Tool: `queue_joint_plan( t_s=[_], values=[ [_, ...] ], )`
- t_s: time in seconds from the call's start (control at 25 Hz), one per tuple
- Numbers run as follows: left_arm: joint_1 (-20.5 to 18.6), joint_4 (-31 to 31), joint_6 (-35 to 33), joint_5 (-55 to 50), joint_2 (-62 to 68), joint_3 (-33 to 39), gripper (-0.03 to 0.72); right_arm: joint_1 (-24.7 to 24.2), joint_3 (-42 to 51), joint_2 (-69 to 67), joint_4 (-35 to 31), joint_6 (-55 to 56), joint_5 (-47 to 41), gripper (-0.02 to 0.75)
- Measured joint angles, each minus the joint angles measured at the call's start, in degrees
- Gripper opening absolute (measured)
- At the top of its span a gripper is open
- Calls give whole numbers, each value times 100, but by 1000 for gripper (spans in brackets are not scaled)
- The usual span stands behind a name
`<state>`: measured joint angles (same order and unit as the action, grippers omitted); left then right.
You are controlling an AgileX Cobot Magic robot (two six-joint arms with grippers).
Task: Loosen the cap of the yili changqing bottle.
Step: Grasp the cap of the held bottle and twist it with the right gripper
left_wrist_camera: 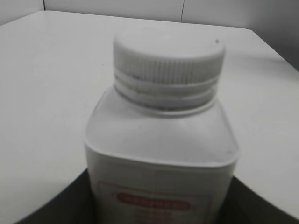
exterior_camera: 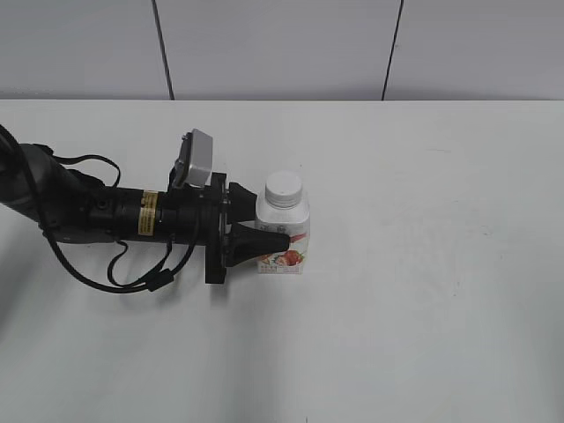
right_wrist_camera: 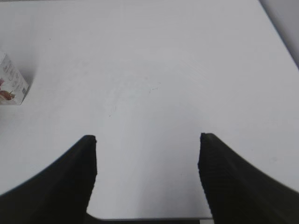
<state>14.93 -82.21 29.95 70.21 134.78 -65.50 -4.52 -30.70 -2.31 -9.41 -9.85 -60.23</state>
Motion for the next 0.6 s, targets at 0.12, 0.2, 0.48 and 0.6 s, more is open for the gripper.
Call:
queue_joint_plan(
  t_s=[0.12,0.2,0.48,0.6],
  values=[
    [0,0,0,0,0,0,366,0,-121,-802,-185,31,12,536],
    [0,0,0,0,0,0,366,0,-291,-1340,-289,22,12,535],
    [0,0,-3,5,0,0,366,0,-1124,-3208,-814,-287,-110,535],
    [0,5,-3,5,0,0,366,0,-1509,-4031,-972,-299,-135,535]
  ],
)
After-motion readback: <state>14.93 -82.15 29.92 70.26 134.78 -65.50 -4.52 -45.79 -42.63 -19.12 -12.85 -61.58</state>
